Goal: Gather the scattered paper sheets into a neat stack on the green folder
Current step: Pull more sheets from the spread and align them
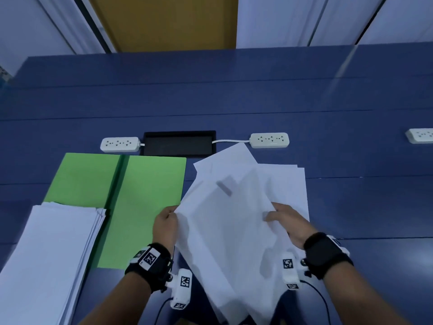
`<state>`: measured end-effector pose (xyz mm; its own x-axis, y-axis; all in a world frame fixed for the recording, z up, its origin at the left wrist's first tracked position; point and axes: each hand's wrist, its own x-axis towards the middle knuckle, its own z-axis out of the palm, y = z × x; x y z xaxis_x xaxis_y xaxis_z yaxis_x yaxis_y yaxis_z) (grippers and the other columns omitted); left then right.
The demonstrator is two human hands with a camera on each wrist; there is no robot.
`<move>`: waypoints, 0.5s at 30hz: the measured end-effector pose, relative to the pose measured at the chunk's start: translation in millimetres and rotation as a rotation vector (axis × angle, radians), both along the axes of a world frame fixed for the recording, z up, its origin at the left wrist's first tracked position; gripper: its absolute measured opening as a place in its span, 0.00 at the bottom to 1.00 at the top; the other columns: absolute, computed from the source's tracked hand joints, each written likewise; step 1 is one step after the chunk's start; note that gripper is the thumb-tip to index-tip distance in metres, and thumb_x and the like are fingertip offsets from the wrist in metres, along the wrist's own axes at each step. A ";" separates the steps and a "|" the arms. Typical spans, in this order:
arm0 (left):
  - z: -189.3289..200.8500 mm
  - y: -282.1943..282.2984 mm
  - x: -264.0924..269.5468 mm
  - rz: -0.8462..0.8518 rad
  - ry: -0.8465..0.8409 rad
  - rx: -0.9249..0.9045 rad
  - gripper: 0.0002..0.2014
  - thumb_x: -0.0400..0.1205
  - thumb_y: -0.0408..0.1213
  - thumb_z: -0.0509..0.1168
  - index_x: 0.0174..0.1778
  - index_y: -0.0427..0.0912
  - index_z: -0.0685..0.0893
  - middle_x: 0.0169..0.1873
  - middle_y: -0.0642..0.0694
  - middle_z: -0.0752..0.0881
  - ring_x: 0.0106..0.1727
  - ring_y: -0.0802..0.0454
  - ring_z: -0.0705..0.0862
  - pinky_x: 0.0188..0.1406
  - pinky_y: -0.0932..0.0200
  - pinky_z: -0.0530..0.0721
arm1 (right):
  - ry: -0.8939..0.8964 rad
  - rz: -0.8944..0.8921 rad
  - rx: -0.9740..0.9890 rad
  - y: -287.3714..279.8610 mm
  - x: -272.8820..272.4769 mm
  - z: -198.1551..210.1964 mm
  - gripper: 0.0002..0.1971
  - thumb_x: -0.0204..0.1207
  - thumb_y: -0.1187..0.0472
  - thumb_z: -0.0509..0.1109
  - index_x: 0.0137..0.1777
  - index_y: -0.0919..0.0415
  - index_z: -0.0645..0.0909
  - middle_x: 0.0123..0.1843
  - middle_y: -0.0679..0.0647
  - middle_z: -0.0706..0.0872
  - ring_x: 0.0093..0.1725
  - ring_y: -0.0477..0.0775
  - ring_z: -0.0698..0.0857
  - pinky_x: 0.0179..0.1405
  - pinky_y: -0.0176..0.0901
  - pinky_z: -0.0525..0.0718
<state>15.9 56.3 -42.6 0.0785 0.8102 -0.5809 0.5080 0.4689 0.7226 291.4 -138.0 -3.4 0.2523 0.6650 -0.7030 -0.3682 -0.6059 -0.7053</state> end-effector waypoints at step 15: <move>-6.7 -46.2 -36.0 -0.429 0.216 -0.037 0.31 0.80 0.28 0.65 0.81 0.47 0.70 0.65 0.45 0.82 0.58 0.43 0.85 0.57 0.56 0.80 | -1.032 0.884 -0.311 93.7 -33.1 -43.2 0.31 0.82 0.52 0.68 0.86 0.42 0.70 0.87 0.53 0.59 0.85 0.64 0.61 0.81 0.61 0.65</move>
<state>-20.1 10.1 -49.3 0.2754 0.7098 -0.6483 0.7978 0.2074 0.5661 258.2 -44.2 -46.7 0.3246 0.7268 -0.6053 0.8120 -0.5423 -0.2158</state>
